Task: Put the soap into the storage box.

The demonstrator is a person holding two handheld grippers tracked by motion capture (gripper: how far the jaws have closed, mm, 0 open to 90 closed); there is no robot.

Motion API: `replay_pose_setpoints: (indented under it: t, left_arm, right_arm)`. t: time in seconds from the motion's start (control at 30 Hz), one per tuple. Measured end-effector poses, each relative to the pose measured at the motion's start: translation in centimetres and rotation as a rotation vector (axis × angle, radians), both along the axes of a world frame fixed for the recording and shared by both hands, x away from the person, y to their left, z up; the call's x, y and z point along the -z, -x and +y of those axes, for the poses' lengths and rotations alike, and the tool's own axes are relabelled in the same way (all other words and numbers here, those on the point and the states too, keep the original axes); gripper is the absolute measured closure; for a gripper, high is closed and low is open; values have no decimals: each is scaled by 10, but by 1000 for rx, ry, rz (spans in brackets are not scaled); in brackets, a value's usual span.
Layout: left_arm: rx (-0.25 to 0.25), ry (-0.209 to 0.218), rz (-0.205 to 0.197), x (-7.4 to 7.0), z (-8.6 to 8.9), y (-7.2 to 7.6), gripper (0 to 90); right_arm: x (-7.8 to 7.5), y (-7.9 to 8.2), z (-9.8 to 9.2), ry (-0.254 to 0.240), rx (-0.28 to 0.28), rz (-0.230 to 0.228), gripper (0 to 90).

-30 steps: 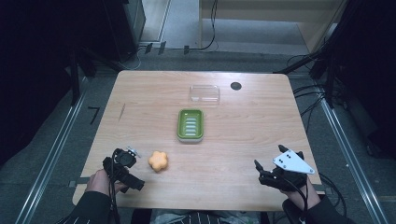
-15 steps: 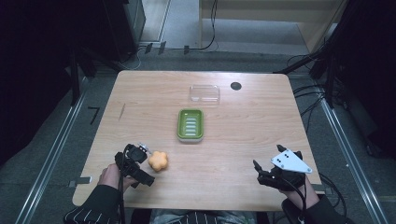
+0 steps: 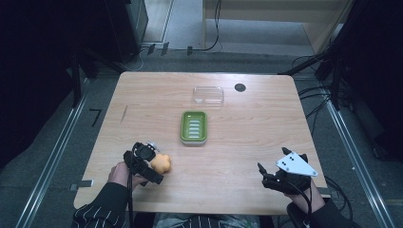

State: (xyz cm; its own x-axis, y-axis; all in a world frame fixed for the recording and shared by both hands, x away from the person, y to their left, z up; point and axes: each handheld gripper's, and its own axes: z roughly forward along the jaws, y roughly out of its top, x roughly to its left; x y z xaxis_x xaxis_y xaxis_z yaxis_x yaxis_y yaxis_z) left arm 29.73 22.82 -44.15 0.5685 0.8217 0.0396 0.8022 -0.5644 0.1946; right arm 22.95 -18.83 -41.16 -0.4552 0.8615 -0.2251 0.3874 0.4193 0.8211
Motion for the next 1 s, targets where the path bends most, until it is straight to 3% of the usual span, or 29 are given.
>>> replay_pose_setpoints:
  t: [0.13, 0.37, 0.57, 0.77, 1.0]
  left_arm:
    - [-9, 6, 5, 2, -6, -4, 0]
    - [-3, -30, 17, 7, -18, -15, 0]
    - [3, -47, 21, 10, -21, -20, 123]
    - [8, -45, 37, 12, -20, -20, 170]
    - [27, -35, 46, 12, -21, -17, 327]
  right_arm:
    - [0, 0, 0, -2, -1, 2, 137]
    - [0, 0, -1, -4, 1, 0, 137]
    - [0, 0, -1, -2, 0, 1, 137]
    - [0, 1, -1, -4, 5, 2, 137]
    - [0, 1, -1, -7, 8, -1, 137]
